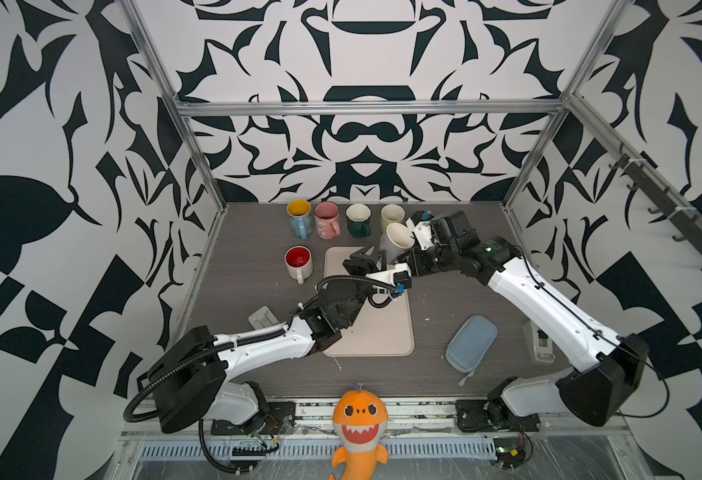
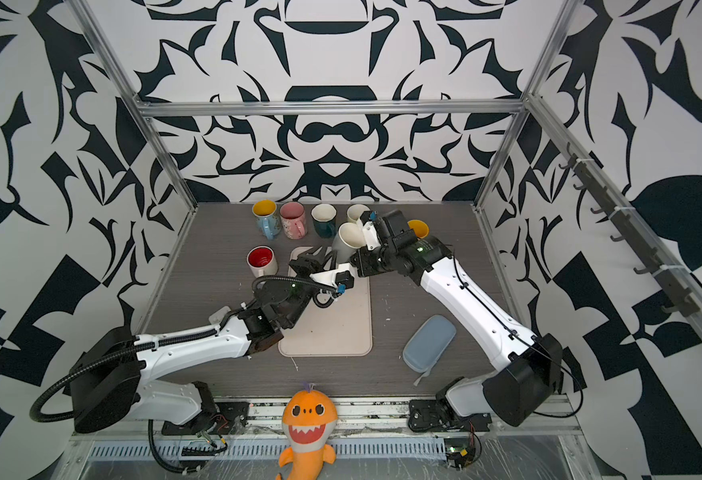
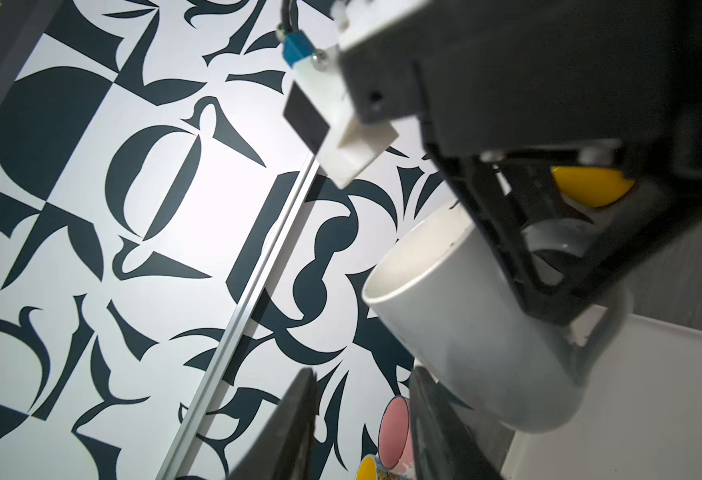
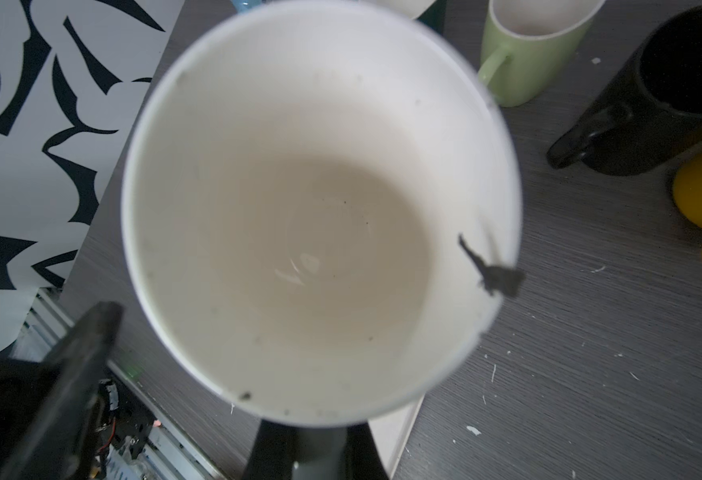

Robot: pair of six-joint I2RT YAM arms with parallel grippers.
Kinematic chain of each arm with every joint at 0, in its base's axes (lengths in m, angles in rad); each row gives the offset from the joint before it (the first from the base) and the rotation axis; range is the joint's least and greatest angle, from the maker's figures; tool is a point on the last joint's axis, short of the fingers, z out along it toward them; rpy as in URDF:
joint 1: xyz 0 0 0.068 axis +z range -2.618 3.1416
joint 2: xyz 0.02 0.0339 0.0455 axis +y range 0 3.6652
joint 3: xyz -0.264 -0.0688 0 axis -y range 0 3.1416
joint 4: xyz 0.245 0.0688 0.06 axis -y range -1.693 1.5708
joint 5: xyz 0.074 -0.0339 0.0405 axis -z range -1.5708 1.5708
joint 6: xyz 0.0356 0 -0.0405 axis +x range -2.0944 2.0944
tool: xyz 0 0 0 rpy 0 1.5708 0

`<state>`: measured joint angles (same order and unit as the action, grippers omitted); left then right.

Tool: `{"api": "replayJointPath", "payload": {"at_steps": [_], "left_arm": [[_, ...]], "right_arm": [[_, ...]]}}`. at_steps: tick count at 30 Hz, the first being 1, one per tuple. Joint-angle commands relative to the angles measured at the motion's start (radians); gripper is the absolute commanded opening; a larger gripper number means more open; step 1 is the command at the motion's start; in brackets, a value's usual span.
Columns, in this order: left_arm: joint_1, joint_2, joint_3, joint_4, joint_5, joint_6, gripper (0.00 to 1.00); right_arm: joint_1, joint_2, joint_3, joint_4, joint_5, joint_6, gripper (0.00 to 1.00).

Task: Turn the mug right side up
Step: 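Carry the gray mug with the right gripper while the left gripper withdraws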

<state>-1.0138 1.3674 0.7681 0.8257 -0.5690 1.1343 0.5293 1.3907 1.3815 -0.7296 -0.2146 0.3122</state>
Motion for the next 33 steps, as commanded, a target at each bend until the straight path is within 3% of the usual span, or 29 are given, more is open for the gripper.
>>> {"api": "replayJointPath", "payload": {"at_steps": [1,6,12,17,25,33], "left_arm": [[0.003,-0.044,-0.008,0.041,-0.030,-0.005,0.41],[0.007,-0.085,0.006,-0.030,-0.071,-0.141,0.44],[0.090,-0.182,0.107,-0.347,-0.080,-0.497,0.51],[0.173,-0.250,0.148,-0.506,-0.066,-0.732,0.71],[0.395,-0.302,0.257,-0.854,0.109,-1.151,0.89],[0.598,-0.217,0.379,-1.149,0.213,-1.473,0.90]], "right_arm": [[-0.023,-0.045,0.016,0.051,0.062,0.010,0.00],[-0.052,-0.045,0.018,0.010,0.125,0.000,0.00],[-0.071,-0.017,0.002,-0.043,0.266,-0.029,0.00],[-0.086,-0.006,-0.038,-0.021,0.295,-0.034,0.00],[-0.098,0.031,-0.052,-0.014,0.370,-0.047,0.00],[-0.118,0.069,-0.096,0.017,0.436,-0.046,0.00]]}}
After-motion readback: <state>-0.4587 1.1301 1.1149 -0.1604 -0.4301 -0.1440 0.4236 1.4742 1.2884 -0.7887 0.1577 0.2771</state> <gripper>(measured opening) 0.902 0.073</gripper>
